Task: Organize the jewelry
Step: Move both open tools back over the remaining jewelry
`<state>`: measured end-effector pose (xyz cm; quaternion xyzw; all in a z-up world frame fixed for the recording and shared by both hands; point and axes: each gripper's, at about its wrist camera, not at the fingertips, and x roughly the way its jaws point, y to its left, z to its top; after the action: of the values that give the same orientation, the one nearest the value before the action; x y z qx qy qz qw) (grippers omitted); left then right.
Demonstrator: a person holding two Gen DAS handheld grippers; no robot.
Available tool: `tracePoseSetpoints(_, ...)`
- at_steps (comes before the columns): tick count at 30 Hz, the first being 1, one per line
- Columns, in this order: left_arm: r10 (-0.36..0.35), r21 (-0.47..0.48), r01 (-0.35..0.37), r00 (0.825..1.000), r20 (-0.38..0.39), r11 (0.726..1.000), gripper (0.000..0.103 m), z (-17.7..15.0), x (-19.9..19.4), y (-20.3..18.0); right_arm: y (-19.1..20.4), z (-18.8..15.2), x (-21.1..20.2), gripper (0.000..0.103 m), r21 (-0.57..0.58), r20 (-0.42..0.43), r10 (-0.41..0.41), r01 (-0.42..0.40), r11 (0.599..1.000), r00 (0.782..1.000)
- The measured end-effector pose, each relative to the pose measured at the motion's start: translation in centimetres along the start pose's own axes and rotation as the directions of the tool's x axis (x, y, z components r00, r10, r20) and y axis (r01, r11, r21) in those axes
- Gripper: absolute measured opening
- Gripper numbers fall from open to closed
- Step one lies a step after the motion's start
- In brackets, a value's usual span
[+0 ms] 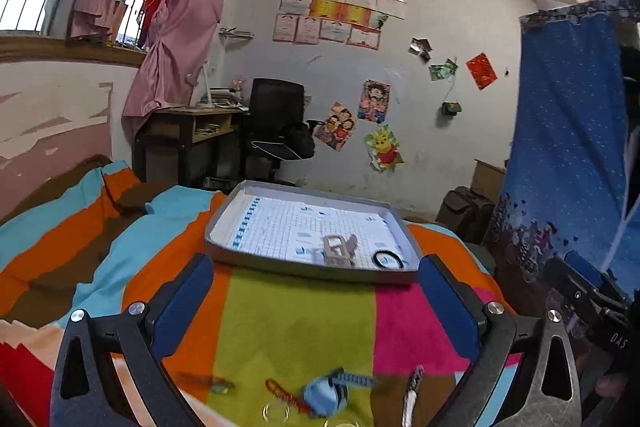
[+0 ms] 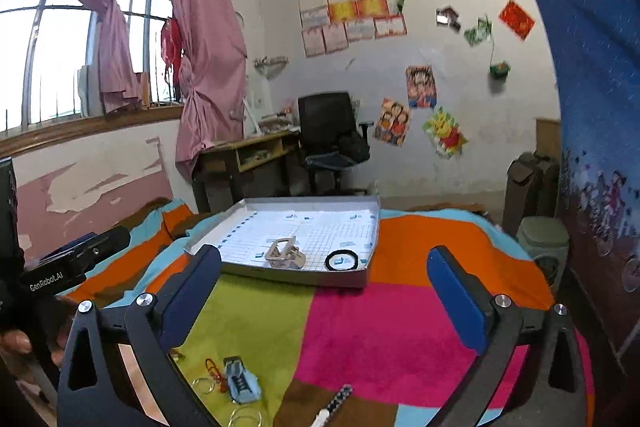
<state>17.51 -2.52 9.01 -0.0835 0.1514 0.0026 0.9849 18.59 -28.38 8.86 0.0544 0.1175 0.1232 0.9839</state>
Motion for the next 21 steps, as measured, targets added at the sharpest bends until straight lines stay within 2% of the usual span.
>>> tracePoseSetpoints(4, -0.017, -0.007, 0.017, 1.0, 0.003, 1.0, 0.103, -1.2, -1.9, 0.9, 1.3, -0.7, -3.6, 0.101, -0.005, 0.034, -0.028, 0.028, 1.0, 0.999)
tracePoseSetpoints(11, -0.054, 0.048, 0.054, 0.998, 0.015, 0.997, 0.103, -4.9, -4.9, 2.4, 3.3, -3.6, -8.1, 0.101, -0.009, 0.077, -0.077, 0.078, 0.997, 0.994)
tracePoseSetpoints(13, -0.038, 0.044, 0.037, 0.999, 0.031, 0.998, 0.103, -5.9, -5.6, 3.2, 3.8, -4.7, -8.8, 0.101, -0.011, 0.074, -0.091, 0.092, 0.996, 0.993)
tracePoseSetpoints(17, 0.011, 0.003, -0.011, 1.0, 0.007, 1.0, 0.103, -7.5, -5.5, 5.1, 4.7, -6.4, -9.2, 0.102, -0.001, 0.055, -0.1, 0.101, 0.995, 0.993)
tracePoseSetpoints(21, 0.042, 0.035, -0.042, 0.999, 0.001, 0.999, 0.103, -9.0, -5.1, 6.1, 5.0, -8.4, -8.8, 0.102, -0.01, 0.029, -0.107, 0.107, 0.994, 0.994)
